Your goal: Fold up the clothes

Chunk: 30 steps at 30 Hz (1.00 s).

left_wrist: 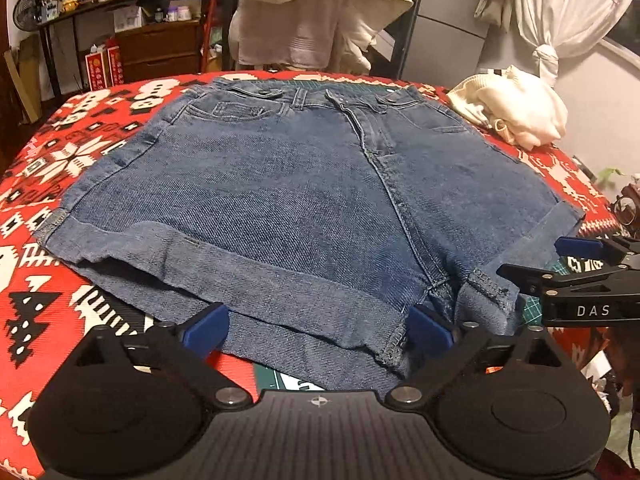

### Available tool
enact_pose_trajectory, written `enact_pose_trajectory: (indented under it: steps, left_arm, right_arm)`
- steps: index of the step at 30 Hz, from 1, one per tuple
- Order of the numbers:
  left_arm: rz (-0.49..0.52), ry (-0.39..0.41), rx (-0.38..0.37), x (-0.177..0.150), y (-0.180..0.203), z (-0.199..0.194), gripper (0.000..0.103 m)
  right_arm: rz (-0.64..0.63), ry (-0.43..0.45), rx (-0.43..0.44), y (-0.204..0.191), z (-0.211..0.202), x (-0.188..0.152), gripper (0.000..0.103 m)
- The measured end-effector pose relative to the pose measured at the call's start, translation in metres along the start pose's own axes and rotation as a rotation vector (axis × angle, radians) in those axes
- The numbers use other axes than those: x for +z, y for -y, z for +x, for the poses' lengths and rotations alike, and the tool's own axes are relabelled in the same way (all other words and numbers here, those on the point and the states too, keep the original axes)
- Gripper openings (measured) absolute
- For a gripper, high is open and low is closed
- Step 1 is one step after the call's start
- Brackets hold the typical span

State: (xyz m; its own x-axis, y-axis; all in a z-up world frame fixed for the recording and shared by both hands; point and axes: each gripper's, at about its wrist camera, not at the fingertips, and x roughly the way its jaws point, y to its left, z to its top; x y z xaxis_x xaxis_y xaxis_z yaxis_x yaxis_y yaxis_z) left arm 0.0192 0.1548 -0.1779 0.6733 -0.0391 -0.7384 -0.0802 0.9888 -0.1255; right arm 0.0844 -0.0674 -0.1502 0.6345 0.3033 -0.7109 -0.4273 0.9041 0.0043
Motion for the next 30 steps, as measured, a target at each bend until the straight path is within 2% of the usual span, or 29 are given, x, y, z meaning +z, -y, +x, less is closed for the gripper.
enact_pose_trajectory:
  steps: [7, 15, 26, 28, 30]
  left_arm:
    - [-0.036, -0.031, -0.009, 0.005, -0.001, 0.002, 0.103]
    - [-0.110, -0.035, -0.076, 0.009, -0.015, -0.001, 0.103]
    - [-0.047, -0.034, -0.036, 0.008, -0.006, 0.002, 0.102]
    - [-0.043, -0.037, -0.023, 0.008, -0.005, 0.000, 0.099]
    - [-0.045, -0.036, -0.019, 0.010, -0.008, -0.005, 0.087]
  right_arm:
    - [0.013, -0.047, -0.013, -0.001, 0.003, 0.007, 0.103]
    - [0.024, -0.127, -0.020, -0.002, 0.008, 0.018, 0.103]
    - [0.003, -0.131, -0.026, -0.004, 0.007, 0.020, 0.103]
    - [-0.001, -0.130, -0.026, -0.005, 0.007, 0.020, 0.103]
    - [-0.015, -0.121, -0.033, -0.008, 0.001, 0.022, 0.102]
